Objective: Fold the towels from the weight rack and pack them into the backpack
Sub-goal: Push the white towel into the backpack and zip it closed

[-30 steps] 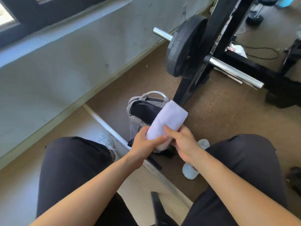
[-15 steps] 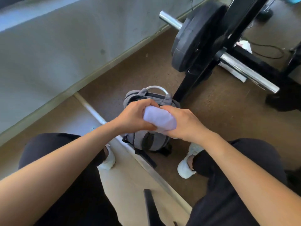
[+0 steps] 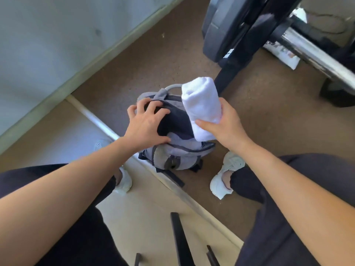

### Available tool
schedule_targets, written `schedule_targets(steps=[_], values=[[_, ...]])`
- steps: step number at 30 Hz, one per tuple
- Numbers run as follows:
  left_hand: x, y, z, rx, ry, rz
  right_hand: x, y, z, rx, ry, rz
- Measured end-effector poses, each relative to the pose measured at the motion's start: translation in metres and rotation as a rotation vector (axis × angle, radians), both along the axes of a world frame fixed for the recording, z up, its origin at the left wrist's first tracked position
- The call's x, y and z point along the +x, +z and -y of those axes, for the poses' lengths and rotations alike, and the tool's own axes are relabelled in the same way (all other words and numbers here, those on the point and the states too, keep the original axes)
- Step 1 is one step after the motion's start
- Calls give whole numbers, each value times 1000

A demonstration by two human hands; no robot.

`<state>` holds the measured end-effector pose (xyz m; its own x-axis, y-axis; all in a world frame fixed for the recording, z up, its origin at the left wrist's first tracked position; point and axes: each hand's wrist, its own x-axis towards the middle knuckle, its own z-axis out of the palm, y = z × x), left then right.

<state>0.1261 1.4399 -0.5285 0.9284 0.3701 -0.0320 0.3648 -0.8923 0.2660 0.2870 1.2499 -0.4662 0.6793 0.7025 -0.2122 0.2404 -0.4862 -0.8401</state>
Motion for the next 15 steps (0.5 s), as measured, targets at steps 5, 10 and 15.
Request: schedule_targets(steps=[5,10,15], values=[[-5,-12,6,-55,-33,-164,-24,-28,-12,-38,96,-2],[-17,-21,0,-114,-63,-147,-25,-68,-15,-395,297,245],[-21,-22,1,-85,-83,-152,-23,-94,-23,-657,511,458]])
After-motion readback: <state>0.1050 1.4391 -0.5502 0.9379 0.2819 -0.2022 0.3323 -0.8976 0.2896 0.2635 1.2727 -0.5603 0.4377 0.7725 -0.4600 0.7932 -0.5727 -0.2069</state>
